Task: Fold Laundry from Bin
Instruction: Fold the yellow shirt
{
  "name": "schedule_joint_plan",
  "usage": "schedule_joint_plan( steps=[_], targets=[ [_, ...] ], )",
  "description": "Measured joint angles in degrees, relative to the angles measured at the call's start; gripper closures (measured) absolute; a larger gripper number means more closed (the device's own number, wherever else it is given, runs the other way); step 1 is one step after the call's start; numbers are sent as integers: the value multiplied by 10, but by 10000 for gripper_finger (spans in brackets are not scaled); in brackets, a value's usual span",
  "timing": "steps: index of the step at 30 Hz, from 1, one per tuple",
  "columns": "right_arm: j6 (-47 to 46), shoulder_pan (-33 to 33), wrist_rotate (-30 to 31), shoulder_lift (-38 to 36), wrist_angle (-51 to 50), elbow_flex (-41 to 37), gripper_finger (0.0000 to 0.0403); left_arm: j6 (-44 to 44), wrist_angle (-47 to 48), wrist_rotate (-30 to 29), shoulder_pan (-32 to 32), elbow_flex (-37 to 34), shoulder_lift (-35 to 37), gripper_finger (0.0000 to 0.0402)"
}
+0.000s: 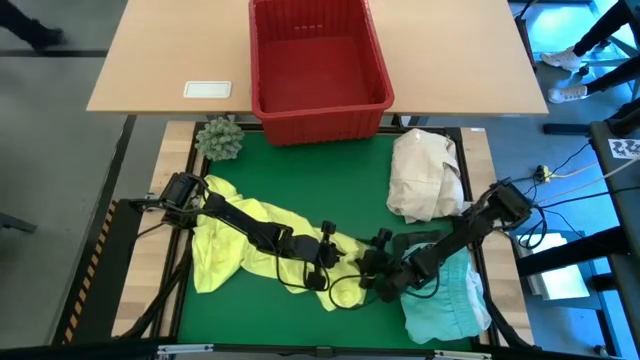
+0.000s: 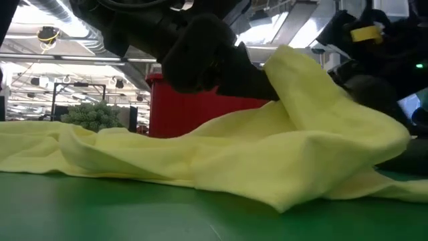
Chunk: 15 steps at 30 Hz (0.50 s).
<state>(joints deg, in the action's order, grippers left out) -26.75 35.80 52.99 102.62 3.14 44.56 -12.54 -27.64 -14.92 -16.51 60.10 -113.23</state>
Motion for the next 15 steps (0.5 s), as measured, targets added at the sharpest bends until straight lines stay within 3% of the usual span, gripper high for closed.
schedule_joint_plan(
  steps=[9, 15],
  targets=[
    [15, -33, 16, 6, -24, 1, 166, -1, 4, -3, 0, 0, 6, 401],
    [-44, -31, 14, -8, -74, 1, 166, 3, 47, -23, 0, 0, 9, 401]
  ],
)
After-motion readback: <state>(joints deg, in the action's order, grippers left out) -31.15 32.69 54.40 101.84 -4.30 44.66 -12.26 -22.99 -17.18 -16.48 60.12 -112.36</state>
